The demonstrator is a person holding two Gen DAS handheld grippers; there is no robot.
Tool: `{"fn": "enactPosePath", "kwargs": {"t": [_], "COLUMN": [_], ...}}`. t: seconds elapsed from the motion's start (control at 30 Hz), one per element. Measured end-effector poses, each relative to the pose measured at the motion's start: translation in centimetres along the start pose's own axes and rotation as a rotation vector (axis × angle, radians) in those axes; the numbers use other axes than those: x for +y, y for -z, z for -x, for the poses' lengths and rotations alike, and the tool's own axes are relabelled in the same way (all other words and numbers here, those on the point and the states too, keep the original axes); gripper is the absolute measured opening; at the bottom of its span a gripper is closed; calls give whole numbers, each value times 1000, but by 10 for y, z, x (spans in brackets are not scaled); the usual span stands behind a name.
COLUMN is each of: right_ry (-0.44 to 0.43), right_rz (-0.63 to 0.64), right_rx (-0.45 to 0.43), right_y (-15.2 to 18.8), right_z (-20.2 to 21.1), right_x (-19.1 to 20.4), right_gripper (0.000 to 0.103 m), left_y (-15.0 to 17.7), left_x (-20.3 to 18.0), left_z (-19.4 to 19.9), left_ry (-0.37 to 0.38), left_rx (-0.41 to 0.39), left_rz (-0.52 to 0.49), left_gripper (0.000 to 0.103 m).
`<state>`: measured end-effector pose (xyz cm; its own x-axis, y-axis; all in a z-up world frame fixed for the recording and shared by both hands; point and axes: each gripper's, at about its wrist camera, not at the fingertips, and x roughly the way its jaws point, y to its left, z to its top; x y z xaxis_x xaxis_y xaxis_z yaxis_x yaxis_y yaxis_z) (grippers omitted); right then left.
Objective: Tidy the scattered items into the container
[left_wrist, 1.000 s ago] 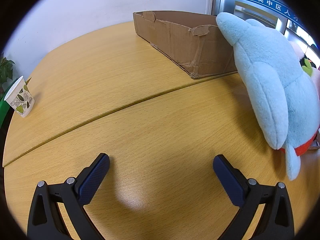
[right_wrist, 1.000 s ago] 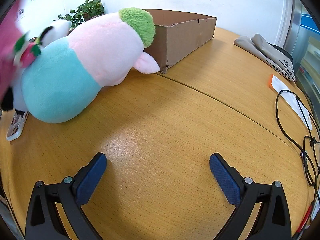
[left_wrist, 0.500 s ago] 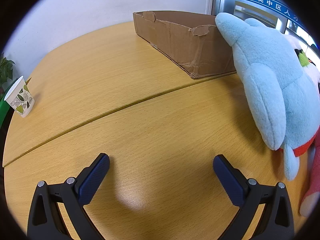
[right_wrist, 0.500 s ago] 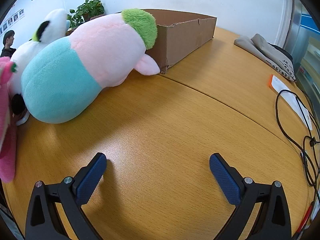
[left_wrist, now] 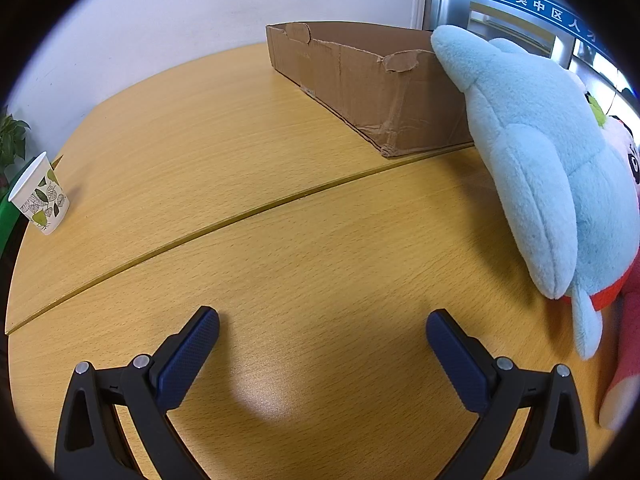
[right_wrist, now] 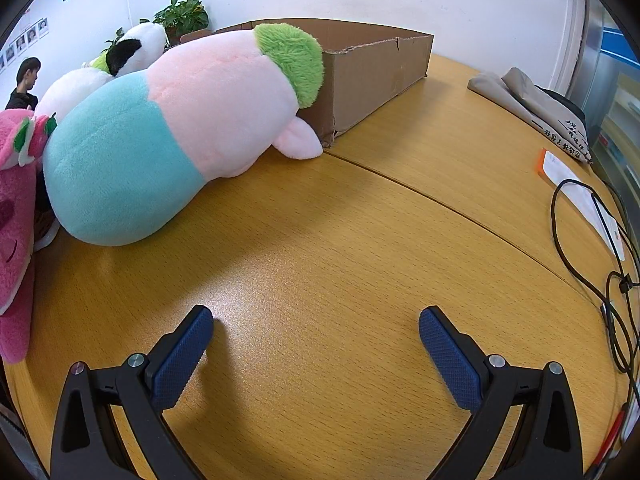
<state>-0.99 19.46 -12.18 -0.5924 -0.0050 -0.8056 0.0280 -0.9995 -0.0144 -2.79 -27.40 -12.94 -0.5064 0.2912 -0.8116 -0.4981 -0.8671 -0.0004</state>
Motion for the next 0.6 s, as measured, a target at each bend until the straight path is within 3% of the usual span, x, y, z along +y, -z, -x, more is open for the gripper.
{"fn": "enactPosePath", "kwargs": {"t": [0.4,0.53,0.6], "right_ry": [0,28,40], "right_rz": [-1,-39,-56], "right_rx": [0,0,1], "right_y": [1,-2,-1], "right_z": [1,-1,1], "right_x": [2,5,8], "right_gripper": [103,103,103], "left_y": [-2,4,13], "left_x": [0,-4,-4], "left_z": [-1,6,24], "left_ry": [-30,-64,-87], "left_rx": [0,10,-52], "left_rz": [40,103,200], "left_gripper": [103,102,102]}}
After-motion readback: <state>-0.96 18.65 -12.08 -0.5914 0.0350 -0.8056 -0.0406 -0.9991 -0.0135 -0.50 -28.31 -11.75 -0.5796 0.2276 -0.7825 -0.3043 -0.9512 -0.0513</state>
